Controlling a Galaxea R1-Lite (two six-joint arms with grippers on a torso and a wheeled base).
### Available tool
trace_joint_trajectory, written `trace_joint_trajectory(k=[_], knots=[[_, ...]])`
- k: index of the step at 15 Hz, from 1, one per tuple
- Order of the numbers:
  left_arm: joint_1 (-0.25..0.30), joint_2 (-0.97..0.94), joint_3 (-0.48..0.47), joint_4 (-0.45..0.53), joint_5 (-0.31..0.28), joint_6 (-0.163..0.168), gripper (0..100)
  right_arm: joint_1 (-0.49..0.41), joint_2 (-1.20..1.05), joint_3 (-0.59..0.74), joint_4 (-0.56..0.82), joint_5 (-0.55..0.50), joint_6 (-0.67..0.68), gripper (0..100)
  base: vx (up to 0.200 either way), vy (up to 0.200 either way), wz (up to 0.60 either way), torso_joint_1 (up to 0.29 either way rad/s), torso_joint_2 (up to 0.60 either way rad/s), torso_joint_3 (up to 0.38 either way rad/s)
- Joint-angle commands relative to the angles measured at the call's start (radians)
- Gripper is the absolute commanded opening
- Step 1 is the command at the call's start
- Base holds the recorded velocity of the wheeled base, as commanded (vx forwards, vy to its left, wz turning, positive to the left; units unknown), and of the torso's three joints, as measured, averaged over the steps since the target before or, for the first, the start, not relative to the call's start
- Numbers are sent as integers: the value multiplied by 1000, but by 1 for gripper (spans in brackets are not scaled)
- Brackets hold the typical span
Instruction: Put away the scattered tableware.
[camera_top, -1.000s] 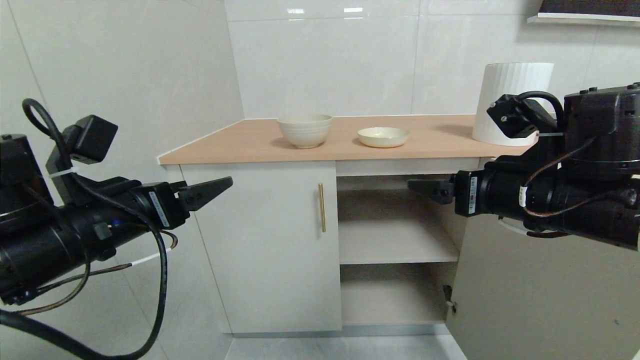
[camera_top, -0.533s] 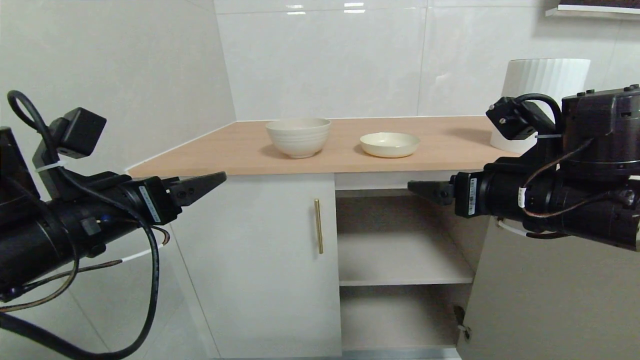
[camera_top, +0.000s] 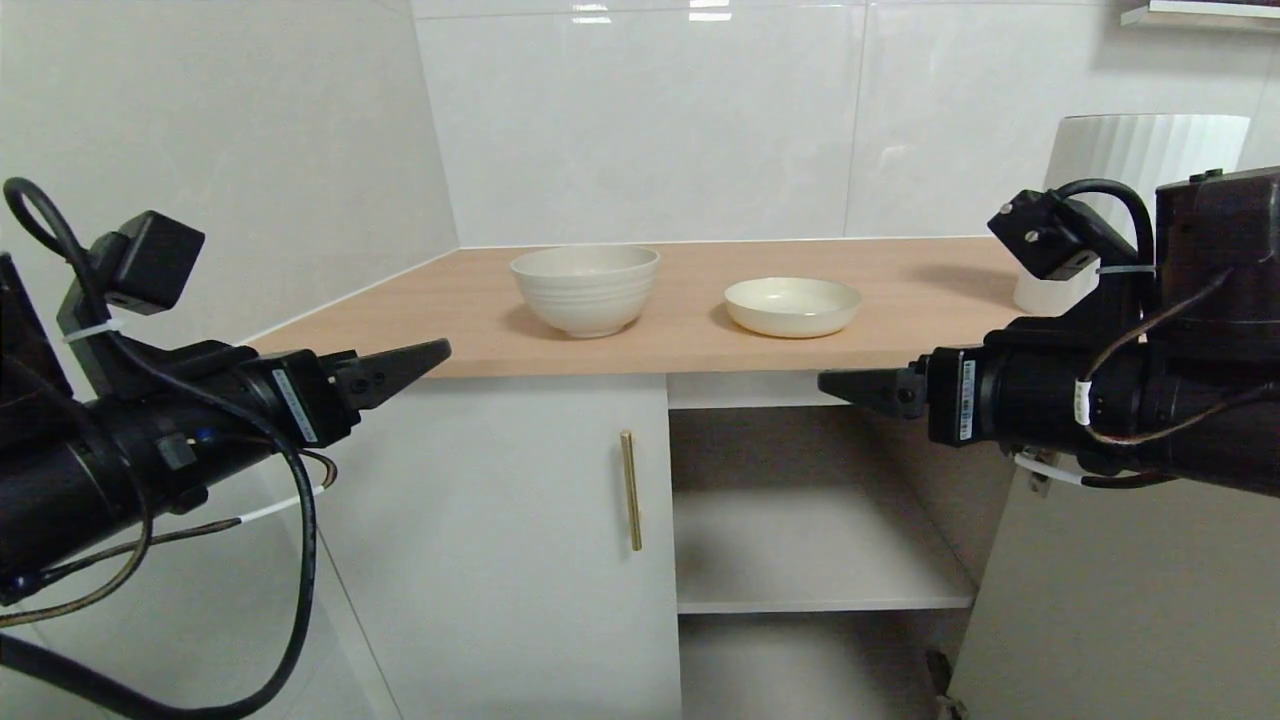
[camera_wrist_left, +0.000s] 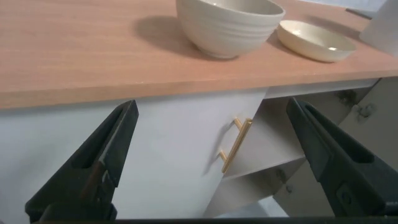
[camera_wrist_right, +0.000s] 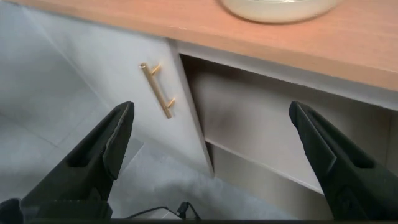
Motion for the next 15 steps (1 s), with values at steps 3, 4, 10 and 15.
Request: trace_joint_trajectory(k=[3,4,10,15], knots=[[0,-3,-1,3,5,4,100,0,-7,-9,2,0,4,100,0,0,0,0,0,0],[0,-3,-1,3,3,4,100,0,-9,-8,0,1,9,100,0,0,0,0,0,0],[0,-12,-2,15,-11,2,100,-9,-18,24,-36,20,18,100,0,0,0,0,0,0],[-5,2,-28,93,-17,2,100,-28,4,23,-39,18,13,100,0,0,0,20,-76,-55]])
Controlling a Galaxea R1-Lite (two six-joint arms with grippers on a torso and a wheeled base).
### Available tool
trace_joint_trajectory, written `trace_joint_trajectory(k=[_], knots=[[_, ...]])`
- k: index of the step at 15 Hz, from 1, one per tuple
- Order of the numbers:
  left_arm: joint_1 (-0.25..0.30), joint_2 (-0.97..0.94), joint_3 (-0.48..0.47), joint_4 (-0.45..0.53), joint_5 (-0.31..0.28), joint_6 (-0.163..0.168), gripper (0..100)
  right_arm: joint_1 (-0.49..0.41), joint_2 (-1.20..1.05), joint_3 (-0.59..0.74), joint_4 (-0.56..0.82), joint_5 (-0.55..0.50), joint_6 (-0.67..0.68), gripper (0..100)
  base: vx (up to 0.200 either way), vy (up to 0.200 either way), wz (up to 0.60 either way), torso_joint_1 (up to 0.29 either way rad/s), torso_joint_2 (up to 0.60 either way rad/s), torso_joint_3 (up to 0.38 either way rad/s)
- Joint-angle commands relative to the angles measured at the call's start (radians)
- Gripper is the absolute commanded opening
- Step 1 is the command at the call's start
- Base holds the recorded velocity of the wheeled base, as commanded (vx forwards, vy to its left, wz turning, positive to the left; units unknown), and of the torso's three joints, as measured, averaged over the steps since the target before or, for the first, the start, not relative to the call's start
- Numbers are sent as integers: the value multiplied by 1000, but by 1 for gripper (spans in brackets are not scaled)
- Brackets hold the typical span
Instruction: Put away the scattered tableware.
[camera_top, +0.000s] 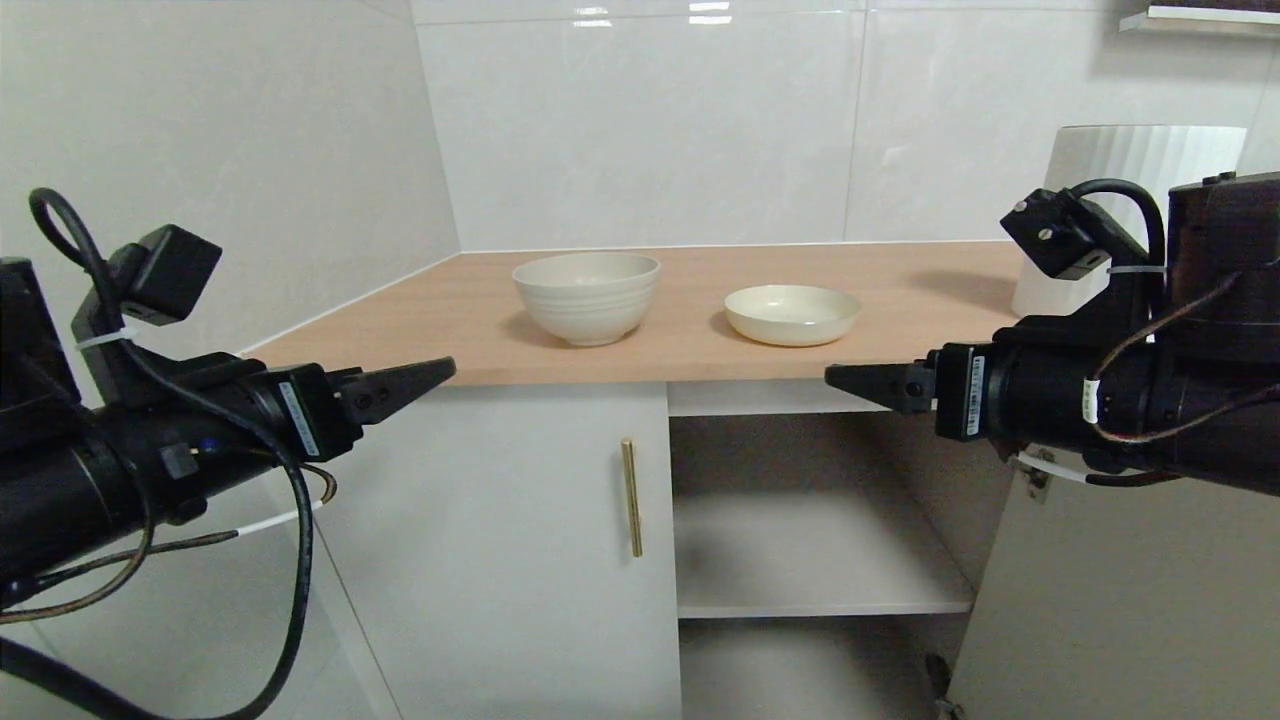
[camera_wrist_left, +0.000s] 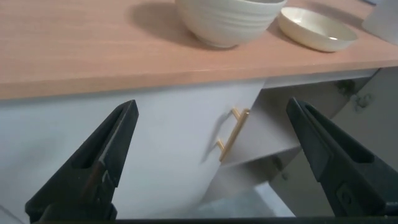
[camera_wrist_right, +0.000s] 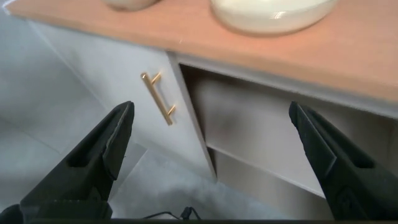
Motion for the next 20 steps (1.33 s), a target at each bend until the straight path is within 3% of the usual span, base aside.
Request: trace_joint_trajectory(k=[1,6,12,15,17,20], knots=[[-1,9,-20,30,-1,-1,100,-10,12,-2,0,1,0,100,0,0,0,56,-295,-251],[-4,55,-52,53,-24,-1,100,-24,49,-6,-6,1,0,100,0,0,0,136,-429,-288],[-48,183,-130,50,-21,-4,100,-44,93,-3,-60,3,-3,100,0,0,0,189,-469,-282],[-47,292,-252,66,-10,-8,100,-84,129,-5,-112,61,-5,100,0,0,0,139,-338,-199],[-48,337,-341,149,14,-11,100,-101,164,-57,-101,61,-2,100,0,0,0,41,-80,-49],[-66,337,-457,394,59,-125,100,-104,237,-258,182,9,64,100,0,0,0,0,0,0]])
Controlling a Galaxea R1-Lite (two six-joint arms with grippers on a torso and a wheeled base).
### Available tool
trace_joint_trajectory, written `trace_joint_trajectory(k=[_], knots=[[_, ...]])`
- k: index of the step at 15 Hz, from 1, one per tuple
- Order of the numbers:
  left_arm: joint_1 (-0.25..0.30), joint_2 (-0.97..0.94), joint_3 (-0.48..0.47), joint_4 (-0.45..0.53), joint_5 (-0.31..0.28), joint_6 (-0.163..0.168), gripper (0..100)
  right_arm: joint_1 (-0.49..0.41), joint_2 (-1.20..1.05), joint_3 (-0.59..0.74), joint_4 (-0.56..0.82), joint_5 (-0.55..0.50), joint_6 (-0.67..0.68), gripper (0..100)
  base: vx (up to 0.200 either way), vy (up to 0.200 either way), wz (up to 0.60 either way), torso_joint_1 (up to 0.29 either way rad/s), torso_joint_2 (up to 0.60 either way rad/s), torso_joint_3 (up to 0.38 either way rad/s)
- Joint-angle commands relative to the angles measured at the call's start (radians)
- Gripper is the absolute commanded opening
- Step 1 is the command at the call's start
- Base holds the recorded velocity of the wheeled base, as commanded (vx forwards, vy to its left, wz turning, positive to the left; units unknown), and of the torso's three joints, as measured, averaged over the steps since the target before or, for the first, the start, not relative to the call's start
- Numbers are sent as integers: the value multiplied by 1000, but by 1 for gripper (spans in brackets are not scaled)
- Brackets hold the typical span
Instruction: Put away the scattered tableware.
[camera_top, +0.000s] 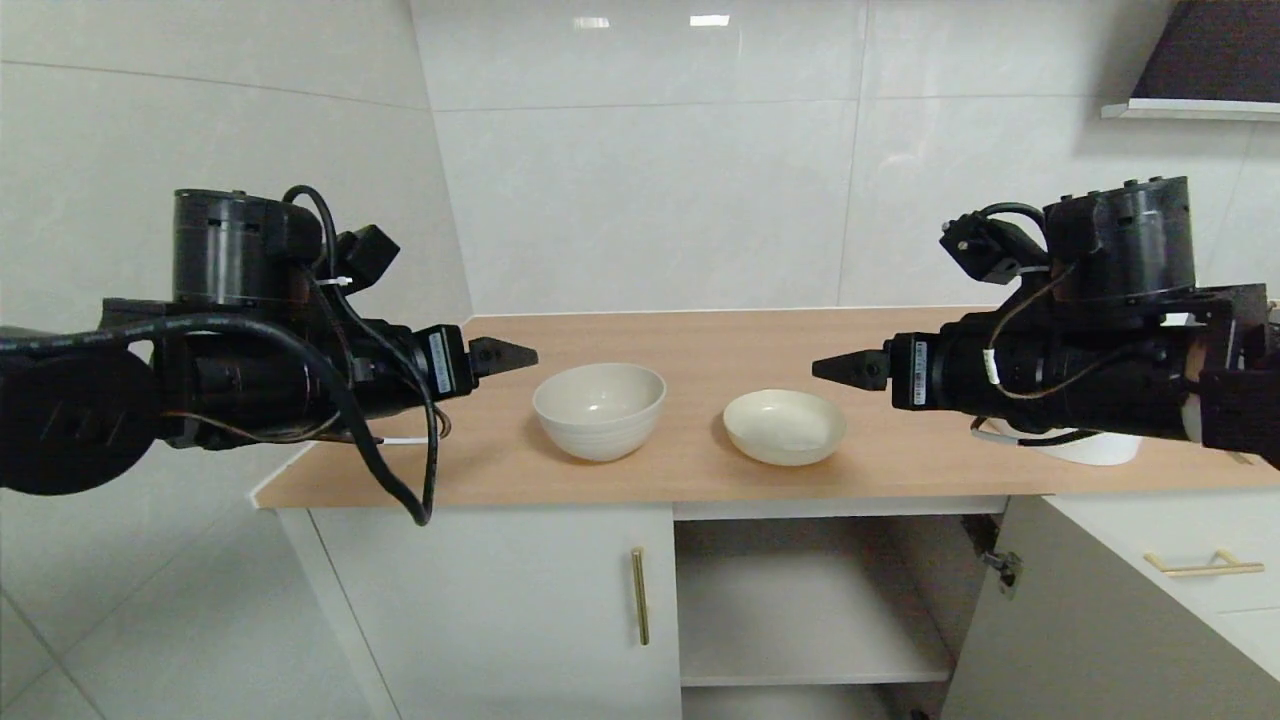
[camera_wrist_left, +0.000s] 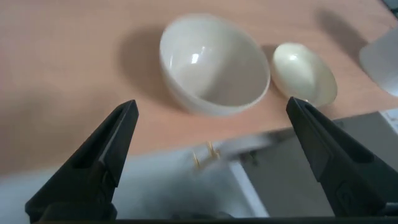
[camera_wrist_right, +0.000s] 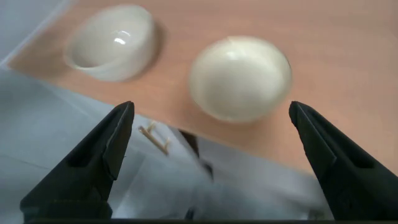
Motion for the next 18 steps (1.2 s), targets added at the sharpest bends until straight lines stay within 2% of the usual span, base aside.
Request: trace_joint_trajectory(k=[1,4,5,6,8,10,17,18], knots=[[-14,29,-62,41,9,-39,100,-2,83,-154,146,-40,86,100,0,0,0,0,0,0],[-26,81,-109,50,49,-108,100,-2,124,-208,192,-140,108,100,0,0,0,0,0,0],[-26,81,-109,50,49,-108,100,-2,124,-208,192,-140,108,100,0,0,0,0,0,0],[-58,193,-194,87,192,-181,100,-2,155,-212,191,-186,108,100,0,0,0,0,0,0],[-76,279,-241,87,254,-211,100,-2,175,-212,184,-186,108,100,0,0,0,0,0,0],[-84,331,-260,84,261,-220,100,-4,178,-211,183,-187,108,100,0,0,0,0,0,0],[-86,396,-283,82,304,-221,100,-12,189,-211,183,-187,108,100,0,0,0,0,0,0],[-86,396,-281,84,304,-221,0,-12,186,-211,183,-187,108,100,0,0,0,0,0,0]])
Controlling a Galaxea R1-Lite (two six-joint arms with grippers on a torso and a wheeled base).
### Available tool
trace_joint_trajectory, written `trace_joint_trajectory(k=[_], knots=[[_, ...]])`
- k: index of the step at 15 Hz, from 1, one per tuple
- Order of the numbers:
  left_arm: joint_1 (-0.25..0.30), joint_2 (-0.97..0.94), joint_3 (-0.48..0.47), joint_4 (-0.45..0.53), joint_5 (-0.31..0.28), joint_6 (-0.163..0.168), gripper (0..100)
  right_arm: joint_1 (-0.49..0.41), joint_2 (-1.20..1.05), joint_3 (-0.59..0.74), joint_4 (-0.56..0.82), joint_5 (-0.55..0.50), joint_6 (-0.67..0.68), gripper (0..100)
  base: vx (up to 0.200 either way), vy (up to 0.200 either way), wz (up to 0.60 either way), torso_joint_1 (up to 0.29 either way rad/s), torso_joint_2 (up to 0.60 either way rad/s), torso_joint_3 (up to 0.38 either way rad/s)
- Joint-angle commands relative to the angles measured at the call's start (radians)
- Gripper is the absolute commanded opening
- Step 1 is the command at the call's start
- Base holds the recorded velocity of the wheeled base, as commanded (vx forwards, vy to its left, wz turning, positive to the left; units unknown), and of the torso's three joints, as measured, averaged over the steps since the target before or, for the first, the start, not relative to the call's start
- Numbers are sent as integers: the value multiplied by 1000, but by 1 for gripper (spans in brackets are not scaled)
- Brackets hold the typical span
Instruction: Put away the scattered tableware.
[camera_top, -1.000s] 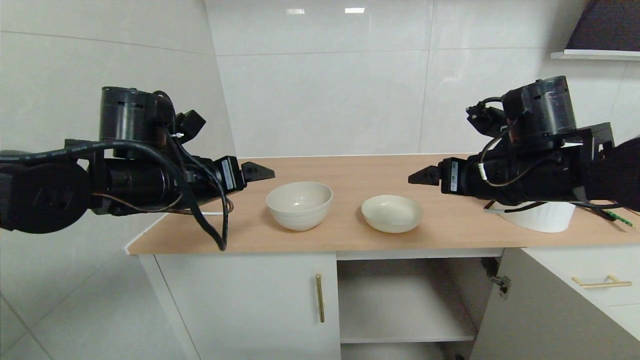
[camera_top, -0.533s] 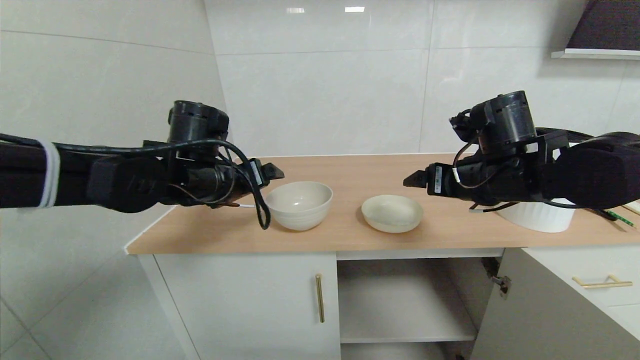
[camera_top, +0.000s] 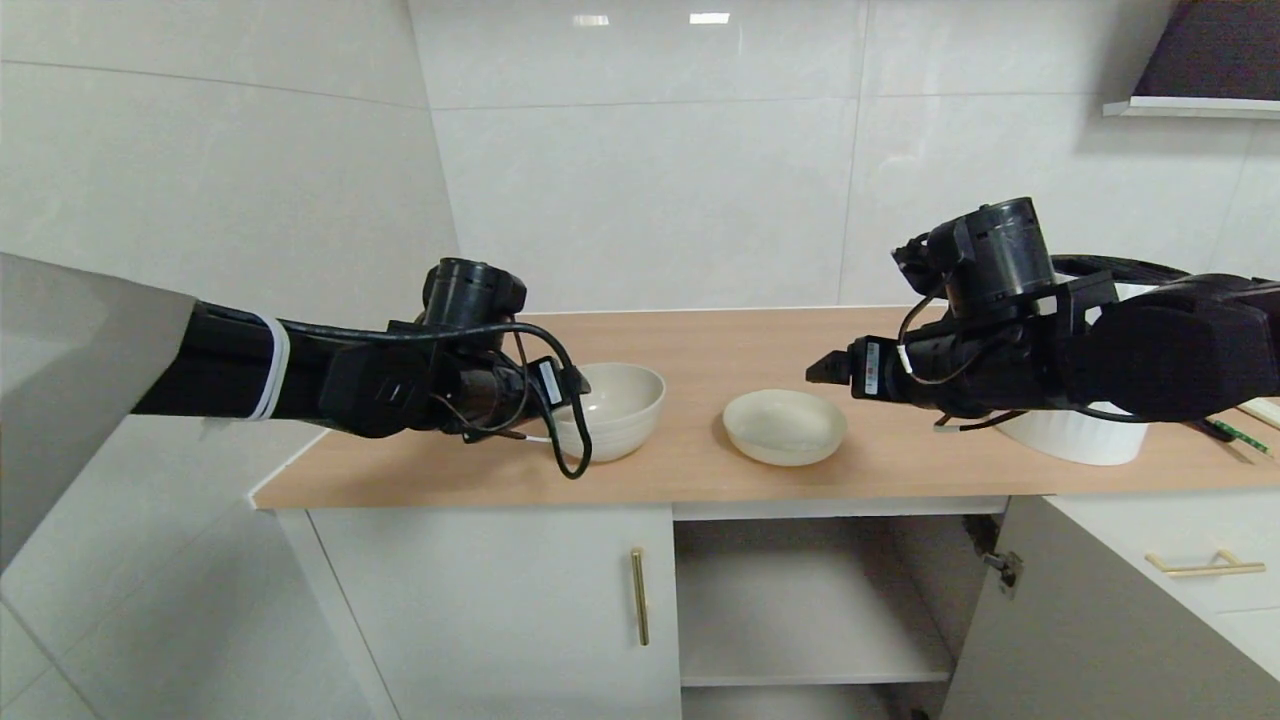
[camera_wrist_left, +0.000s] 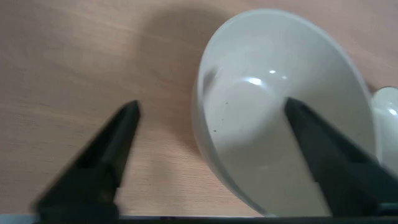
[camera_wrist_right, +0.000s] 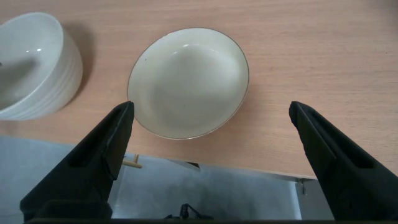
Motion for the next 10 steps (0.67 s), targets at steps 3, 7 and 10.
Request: trace_joint_trajectory(k=[3,7,10], knots=[[-2,5,2,0,1,0,0,0,-4,0,0,0,0,100,0,0,0,0,0,0],[-2,-61,20,2,1,0,0,-1,-1,-1,2,0,-2,100,0,0,0,0,0,0],[-5,-131,71,-1,-7,6,0,-15,36,-20,9,-3,-2,100,0,0,0,0,0,0]])
